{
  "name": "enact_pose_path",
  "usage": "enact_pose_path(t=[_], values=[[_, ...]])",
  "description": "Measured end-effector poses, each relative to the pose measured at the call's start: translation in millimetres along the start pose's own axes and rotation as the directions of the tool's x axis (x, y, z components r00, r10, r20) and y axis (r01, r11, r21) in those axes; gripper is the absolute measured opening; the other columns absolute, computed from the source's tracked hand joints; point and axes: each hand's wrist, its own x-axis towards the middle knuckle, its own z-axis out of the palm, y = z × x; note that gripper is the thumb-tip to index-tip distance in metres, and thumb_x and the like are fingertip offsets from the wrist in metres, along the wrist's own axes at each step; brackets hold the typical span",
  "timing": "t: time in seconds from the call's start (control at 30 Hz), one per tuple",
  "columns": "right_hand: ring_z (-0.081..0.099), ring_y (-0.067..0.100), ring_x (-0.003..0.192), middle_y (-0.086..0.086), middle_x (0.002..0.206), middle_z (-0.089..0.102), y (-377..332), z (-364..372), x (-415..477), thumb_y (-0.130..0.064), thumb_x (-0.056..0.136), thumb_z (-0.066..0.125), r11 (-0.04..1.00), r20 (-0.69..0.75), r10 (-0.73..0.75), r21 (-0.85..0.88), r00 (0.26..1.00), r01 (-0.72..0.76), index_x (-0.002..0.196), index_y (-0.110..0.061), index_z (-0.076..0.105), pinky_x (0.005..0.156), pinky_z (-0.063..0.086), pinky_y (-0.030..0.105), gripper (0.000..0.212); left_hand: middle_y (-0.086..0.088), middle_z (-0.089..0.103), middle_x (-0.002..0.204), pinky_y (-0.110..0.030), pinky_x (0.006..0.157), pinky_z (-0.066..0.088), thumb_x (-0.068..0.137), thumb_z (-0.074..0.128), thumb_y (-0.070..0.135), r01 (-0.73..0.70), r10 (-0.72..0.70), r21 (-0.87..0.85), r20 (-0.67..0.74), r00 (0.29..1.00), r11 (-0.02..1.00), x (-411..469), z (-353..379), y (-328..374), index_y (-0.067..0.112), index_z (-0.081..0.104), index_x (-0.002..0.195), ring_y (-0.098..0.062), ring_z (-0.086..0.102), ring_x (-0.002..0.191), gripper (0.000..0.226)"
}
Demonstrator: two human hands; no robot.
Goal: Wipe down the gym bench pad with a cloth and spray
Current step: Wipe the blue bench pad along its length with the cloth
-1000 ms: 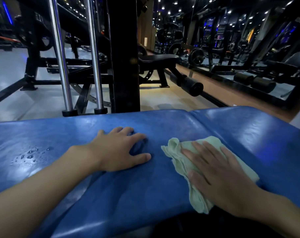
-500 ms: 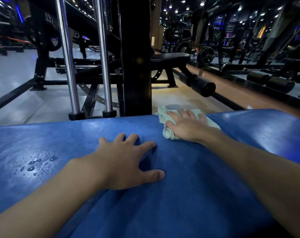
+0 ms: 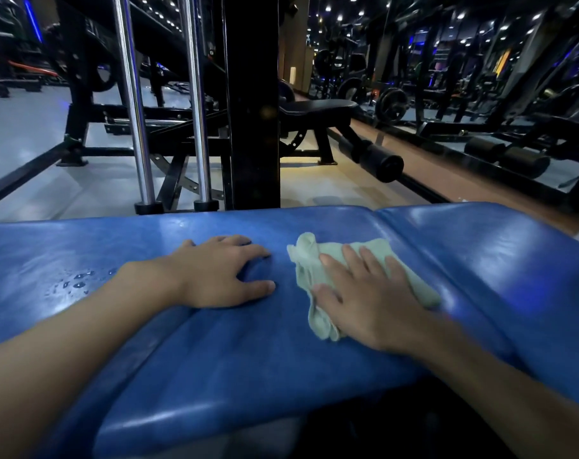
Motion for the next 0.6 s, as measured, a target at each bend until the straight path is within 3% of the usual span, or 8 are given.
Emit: enact_pose_path(t=[0.1,0.2,0.27,0.33,0.4,0.5,0.6], values=[[0.001,0.024,0.151,0.001,0.165,0.005,-6.0,-5.4,-39.1,-0.067,0.081,0.001,1.000,0.039,-0.020,-0.004,0.999,0.020,0.152,-0.041,0.010,0.118,-0.004,0.051,0.076,0.013,0.040,0.150,-0.052,0.109,0.032,0.092,0.044,0.065,0.067,-0.066,0.006,-0.036,0.997,0.998,-6.1,-8.3,5.4,0.044,0.037,0.144,-0.017,0.040,0.137,0.057],[0.000,0.013,0.151,-0.007,0.165,0.010,3.4,-20.2,-48.5,-0.064,0.096,0.024,0.982,0.075,-0.068,0.181,0.995,0.053,0.153,-0.042,0.018,0.120,-0.006,0.047,0.061,0.007,0.052,0.141,-0.043,0.103,0.037,0.097,0.043,0.052,0.091,-0.085,0.030,-0.178,0.980,0.995,-21.1,-17.4,36.6,0.036,0.045,0.140,-0.021,0.051,0.126,0.046],[0.018,0.006,0.147,-0.014,0.158,0.031,25.3,-33.4,-45.7,-0.053,0.100,0.034,0.927,-0.063,0.017,0.374,0.998,0.008,0.148,-0.037,0.037,0.121,0.002,0.043,0.050,0.006,0.057,0.133,-0.037,0.092,0.042,0.097,0.044,0.045,0.027,-0.041,-0.047,-0.330,0.943,0.999,-33.3,-21.2,74.3,0.032,0.052,0.132,-0.021,0.055,0.118,0.038],[0.039,0.011,0.139,-0.008,0.148,0.049,56.3,-41.5,-42.4,-0.039,0.101,0.044,0.847,-0.192,0.167,0.531,0.967,-0.041,0.141,-0.026,0.051,0.119,0.017,0.035,0.042,0.006,0.061,0.122,-0.035,0.081,0.044,0.097,0.045,0.042,-0.085,0.024,-0.125,-0.427,0.904,0.989,-40.2,-18.8,117.4,0.030,0.059,0.119,-0.022,0.057,0.110,0.029],[0.050,0.018,0.130,0.000,0.139,0.058,83.0,-39.5,-43.6,-0.025,0.100,0.050,0.779,-0.191,0.266,0.620,0.945,-0.094,0.136,-0.014,0.058,0.104,0.029,0.020,0.038,0.003,0.060,0.113,-0.033,0.072,0.039,0.098,0.041,0.042,-0.159,0.085,-0.124,-0.461,0.883,0.980,-34.7,-8.9,154.3,0.024,0.062,0.106,-0.023,0.057,0.104,0.028],[0.062,0.023,0.114,0.008,0.117,0.070,100.5,-20.5,-45.2,-0.016,0.096,0.058,0.788,-0.155,0.281,0.601,0.947,-0.135,0.118,-0.006,0.069,0.089,0.039,0.022,0.027,-0.007,0.055,0.120,-0.041,0.083,0.039,0.100,0.031,0.047,-0.104,0.091,-0.020,-0.343,0.935,0.994,-20.2,21.2,179.6,0.020,0.054,0.114,-0.033,0.053,0.109,0.038],[0.064,0.023,0.109,0.005,0.109,0.073,102.7,-11.9,-34.7,-0.019,0.094,0.059,0.811,-0.201,0.259,0.576,0.945,-0.099,0.111,-0.011,0.072,0.090,0.045,0.028,0.023,-0.004,0.039,0.144,-0.054,0.106,0.025,0.095,0.016,0.056,-0.042,0.062,0.081,-0.272,0.960,0.996,-12.6,55.4,175.3,0.026,0.034,0.141,-0.033,0.036,0.129,0.058]])
